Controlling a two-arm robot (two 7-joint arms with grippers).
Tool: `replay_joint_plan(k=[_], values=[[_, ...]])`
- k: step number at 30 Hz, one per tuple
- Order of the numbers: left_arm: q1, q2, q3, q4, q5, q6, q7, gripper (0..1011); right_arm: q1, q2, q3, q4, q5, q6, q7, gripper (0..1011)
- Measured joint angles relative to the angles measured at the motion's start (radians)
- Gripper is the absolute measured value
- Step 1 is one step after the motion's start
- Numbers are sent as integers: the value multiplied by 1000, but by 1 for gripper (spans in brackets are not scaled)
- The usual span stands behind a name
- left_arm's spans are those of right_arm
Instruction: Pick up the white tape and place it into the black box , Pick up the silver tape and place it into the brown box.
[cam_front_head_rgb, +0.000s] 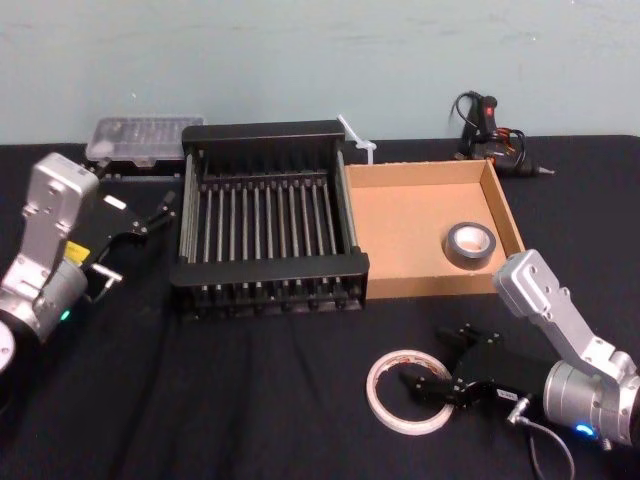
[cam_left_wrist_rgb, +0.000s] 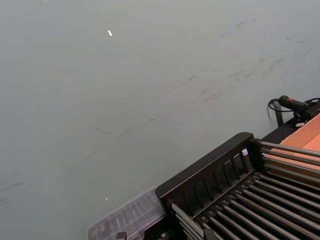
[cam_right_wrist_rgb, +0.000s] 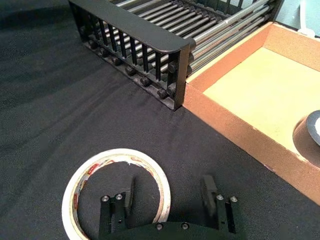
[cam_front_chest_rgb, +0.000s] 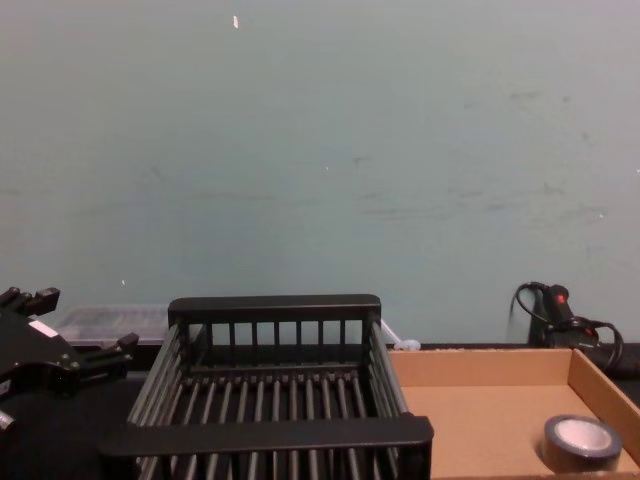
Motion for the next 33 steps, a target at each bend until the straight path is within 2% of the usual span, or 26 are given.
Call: replay_joint_plan(k=[2, 4, 5, 8, 12, 16, 17, 23, 27, 33], values=[[0, 0, 0, 0, 0, 0, 0, 1002, 0, 0, 0, 0, 0, 0, 0, 838], [0, 0, 0, 0, 0, 0, 0, 1001, 0, 0, 0, 0, 0, 0, 0, 821], [0, 0, 0, 0, 0, 0, 0, 1001, 0, 0, 0, 0, 0, 0, 0, 765], [0, 0, 0, 0, 0, 0, 0, 1001, 0, 0, 0, 0, 1, 0, 0, 691], [0, 0, 0, 0, 0, 0, 0, 1001, 0, 0, 0, 0, 1, 0, 0, 531], [0, 0, 0, 0, 0, 0, 0, 1001, 0, 0, 0, 0, 1, 0, 0, 448], [0, 0, 0, 0, 0, 0, 0, 1001, 0, 0, 0, 0, 1, 0, 0, 386], [0, 0, 0, 0, 0, 0, 0, 1001, 0, 0, 0, 0, 1, 0, 0, 188], [0, 0, 0, 0, 0, 0, 0, 1001, 0, 0, 0, 0, 1, 0, 0, 100], [0, 0, 0, 0, 0, 0, 0, 1001, 0, 0, 0, 0, 1, 0, 0, 93]])
